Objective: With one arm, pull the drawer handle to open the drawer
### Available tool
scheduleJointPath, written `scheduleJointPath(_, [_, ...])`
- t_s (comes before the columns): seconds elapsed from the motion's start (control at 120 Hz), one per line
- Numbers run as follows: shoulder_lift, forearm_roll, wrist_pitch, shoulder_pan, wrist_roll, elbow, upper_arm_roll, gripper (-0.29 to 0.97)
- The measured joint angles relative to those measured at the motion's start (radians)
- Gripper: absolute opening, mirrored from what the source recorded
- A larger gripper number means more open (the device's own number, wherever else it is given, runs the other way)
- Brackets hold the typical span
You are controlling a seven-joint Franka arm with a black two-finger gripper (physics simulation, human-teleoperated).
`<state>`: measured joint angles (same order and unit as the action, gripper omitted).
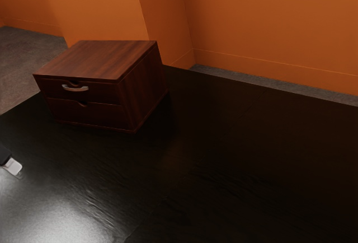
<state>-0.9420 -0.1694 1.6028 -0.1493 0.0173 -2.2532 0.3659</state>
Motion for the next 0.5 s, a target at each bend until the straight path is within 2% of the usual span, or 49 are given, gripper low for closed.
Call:
scheduleJointPath(0.05, [0.02, -0.037, 0.039, -0.007, 0.1, 0.005, 0.075, 0.68])
scheduleJointPath(0.092, [0.069, -0.058, 0.073, -0.003, 0.185, 0.024, 0.087, 0.68])
scheduleJointPath(0.15, [0.147, -0.058, 0.115, 0.078, 0.295, 0.055, 0.02, 0.68])
scheduleJointPath(0.292, [0.177, -0.029, 0.185, 0.245, 0.528, 0.056, -0.159, 0.68])
scheduleJointPath(0.4, [0.254, 0.001, 0.235, 0.271, 0.673, 0.072, -0.199, 0.68])
scheduleJointPath(0.5, [0.353, 0.013, 0.306, 0.243, 0.785, 0.084, -0.201, 0.68])
